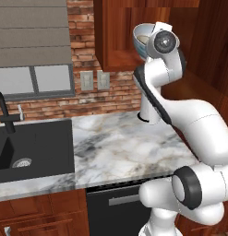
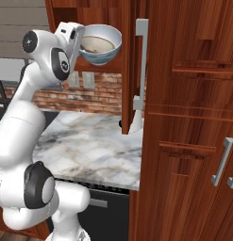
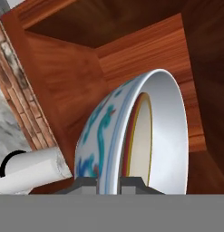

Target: Pick up the bowls on the counter and stack them on top of one another in the open cabinet. Place the smaller bowl on top of the larger bowl.

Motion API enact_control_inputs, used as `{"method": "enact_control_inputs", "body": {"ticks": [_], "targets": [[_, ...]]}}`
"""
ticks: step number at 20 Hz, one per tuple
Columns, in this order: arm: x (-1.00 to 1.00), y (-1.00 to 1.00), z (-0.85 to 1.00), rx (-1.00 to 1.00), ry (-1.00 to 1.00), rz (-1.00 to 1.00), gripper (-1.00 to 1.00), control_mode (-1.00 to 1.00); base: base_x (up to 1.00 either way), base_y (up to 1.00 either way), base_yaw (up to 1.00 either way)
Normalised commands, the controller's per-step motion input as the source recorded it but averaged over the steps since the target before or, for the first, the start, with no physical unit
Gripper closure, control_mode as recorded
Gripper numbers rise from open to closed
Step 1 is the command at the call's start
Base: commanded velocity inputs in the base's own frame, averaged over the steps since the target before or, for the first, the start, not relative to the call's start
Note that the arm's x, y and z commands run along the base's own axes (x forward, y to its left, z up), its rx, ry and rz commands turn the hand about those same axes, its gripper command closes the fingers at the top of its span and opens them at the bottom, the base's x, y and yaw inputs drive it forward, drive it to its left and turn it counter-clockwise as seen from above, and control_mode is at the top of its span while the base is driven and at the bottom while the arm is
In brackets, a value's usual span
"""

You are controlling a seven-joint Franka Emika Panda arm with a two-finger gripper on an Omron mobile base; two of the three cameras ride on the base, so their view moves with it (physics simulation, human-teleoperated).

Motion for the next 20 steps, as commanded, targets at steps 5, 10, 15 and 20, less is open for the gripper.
{"method": "enact_control_inputs", "body": {"ticks": [5,10,15,20], "targets": [[0.33,-0.04,0.0,-0.02,0.02,0.02,1.0,-1.0,0.0,0.0,0.0],[0.33,-0.03,0.0,-0.02,0.02,0.02,1.0,-1.0,0.0,0.0,0.0],[0.33,-0.03,0.0,-0.02,0.02,0.02,1.0,-1.0,0.0,0.0,0.0],[0.29,-0.04,0.0,-0.02,0.01,0.02,1.0,-1.0,0.0,0.0,0.0]]}}
